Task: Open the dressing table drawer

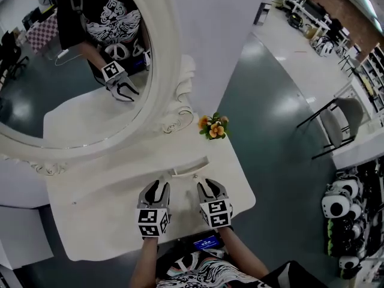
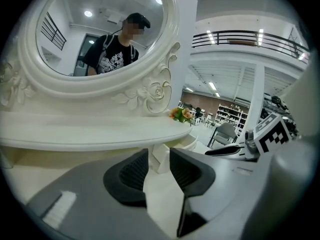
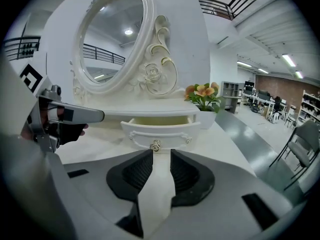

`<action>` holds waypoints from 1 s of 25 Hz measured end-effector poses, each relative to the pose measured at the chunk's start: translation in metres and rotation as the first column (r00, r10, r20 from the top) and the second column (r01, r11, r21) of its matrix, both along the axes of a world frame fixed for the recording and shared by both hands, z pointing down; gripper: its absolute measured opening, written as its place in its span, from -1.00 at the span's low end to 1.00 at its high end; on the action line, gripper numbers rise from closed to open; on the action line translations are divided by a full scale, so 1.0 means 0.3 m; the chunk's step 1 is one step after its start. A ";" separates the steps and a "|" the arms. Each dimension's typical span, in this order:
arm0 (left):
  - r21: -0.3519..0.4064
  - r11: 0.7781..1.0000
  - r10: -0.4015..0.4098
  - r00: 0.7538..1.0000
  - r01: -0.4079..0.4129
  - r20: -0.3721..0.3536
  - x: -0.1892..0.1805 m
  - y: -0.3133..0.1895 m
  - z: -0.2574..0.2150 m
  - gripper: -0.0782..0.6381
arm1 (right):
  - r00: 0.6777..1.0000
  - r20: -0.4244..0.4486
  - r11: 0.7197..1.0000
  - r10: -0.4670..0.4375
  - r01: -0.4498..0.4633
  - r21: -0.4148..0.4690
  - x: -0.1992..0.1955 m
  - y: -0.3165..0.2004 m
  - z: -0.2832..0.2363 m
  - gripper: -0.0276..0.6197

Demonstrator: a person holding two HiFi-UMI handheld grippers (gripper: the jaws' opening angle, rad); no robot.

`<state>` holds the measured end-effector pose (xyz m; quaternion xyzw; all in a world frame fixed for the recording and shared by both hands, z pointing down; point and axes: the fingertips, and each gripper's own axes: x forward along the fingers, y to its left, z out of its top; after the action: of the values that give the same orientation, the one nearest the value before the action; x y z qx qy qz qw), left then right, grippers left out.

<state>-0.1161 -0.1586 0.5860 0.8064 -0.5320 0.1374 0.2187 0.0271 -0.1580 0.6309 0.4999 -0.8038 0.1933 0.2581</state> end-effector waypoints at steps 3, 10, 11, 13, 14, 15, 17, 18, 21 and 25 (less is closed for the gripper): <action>0.034 0.999 0.006 1.000 -0.006 -0.002 0.008 0.023 -0.042 -0.41 | 1.000 0.013 0.999 0.024 -0.024 0.025 0.018 0.036 -0.048 -0.65; 0.116 0.993 0.022 1.000 -0.022 0.004 0.032 0.076 -0.160 -0.41 | 0.997 0.061 0.990 0.053 -0.061 0.129 0.037 0.101 -0.199 -0.91; 0.128 0.991 0.024 1.000 -0.024 0.003 0.036 0.082 -0.178 -0.41 | 0.996 0.067 0.988 0.055 -0.064 0.143 0.040 0.106 -0.219 -0.91; 0.150 0.988 0.028 1.000 -0.028 0.003 0.043 0.093 -0.210 -0.41 | 0.996 0.074 0.983 0.059 -0.070 0.167 0.046 0.115 -0.257 -0.91; 0.158 0.987 0.031 1.000 -0.031 0.003 0.045 0.098 -0.223 -0.42 | 0.995 0.077 0.982 0.060 -0.073 0.176 0.049 0.120 -0.271 -0.91; 0.164 0.986 0.033 0.999 -0.033 0.005 0.046 0.105 -0.232 -0.42 | 0.995 0.079 0.980 0.062 -0.075 0.183 0.049 0.125 -0.282 -0.91; 0.171 0.985 0.031 0.999 -0.033 0.014 0.043 0.113 -0.243 -0.45 | 0.995 0.082 0.978 0.061 -0.076 0.193 0.049 0.135 -0.296 -0.91; 0.174 0.984 0.029 0.999 -0.032 0.019 0.043 0.116 -0.246 -0.47 | 0.995 0.081 0.977 0.060 -0.075 0.198 0.051 0.139 -0.303 -0.91; 0.181 0.983 0.032 0.999 -0.035 0.023 0.051 0.125 -0.254 -0.48 | 0.995 0.077 0.976 0.062 -0.077 0.206 0.060 0.151 -0.317 -0.91; 0.188 0.981 0.034 0.999 -0.037 0.017 0.062 0.132 -0.268 -0.48 | 0.996 0.067 0.976 0.054 -0.067 0.207 0.062 0.159 -0.318 -0.91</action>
<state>-0.0976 -0.1192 0.5057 0.8319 -0.5296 0.0956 0.1352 0.0457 -0.1104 0.5354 0.5424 -0.8116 0.1307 0.1733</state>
